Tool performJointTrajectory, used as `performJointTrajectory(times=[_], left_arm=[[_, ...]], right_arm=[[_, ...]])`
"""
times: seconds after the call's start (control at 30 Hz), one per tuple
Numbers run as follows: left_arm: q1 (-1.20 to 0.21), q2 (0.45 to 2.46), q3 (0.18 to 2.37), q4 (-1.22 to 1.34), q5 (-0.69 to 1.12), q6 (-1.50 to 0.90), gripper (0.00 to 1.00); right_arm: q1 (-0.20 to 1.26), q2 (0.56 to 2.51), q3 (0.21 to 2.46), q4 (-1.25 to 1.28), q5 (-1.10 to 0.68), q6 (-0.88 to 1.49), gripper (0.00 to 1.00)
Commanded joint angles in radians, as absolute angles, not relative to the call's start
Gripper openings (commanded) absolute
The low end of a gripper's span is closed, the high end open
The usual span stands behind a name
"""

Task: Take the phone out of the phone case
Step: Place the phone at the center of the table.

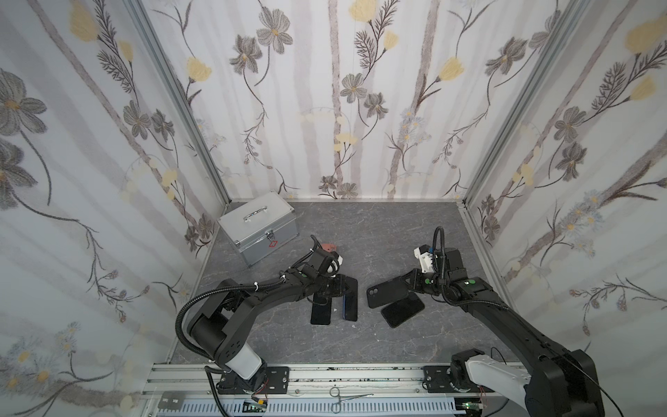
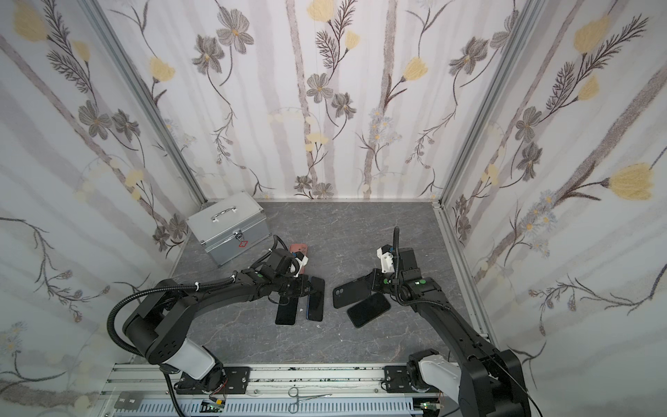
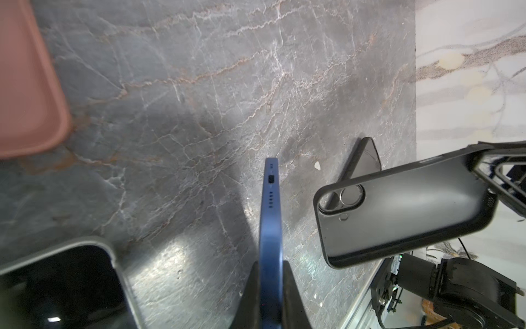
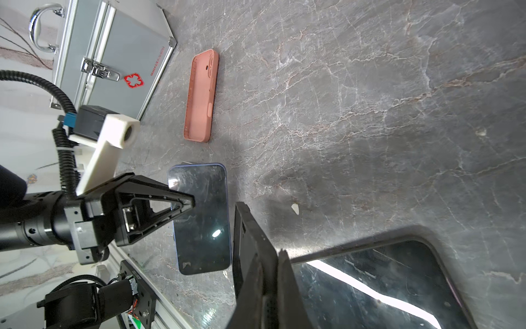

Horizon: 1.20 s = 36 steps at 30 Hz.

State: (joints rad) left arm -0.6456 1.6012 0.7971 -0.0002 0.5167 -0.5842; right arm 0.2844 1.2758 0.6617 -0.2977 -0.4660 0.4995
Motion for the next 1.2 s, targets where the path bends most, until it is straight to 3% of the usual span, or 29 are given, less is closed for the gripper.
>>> performJointTrajectory(times=[0.0, 0.63, 1.17], left_arm=[[-0.640, 1.619, 0.802, 0.036, 0.538, -0.571, 0.00], [-0.637, 1.675, 0.783, 0.037, 0.504, -0.612, 0.00], [-0.632, 1.680, 0.763, 0.037, 0.485, -0.637, 0.24]], right_arm=[[0.294, 1.300, 0.658, -0.206, -0.481, 0.544, 0.00], [0.364, 1.336, 0.596, -0.109, -0.364, 0.617, 0.00], [0.373, 1.338, 0.534, -0.006, -0.368, 0.645, 0.00]])
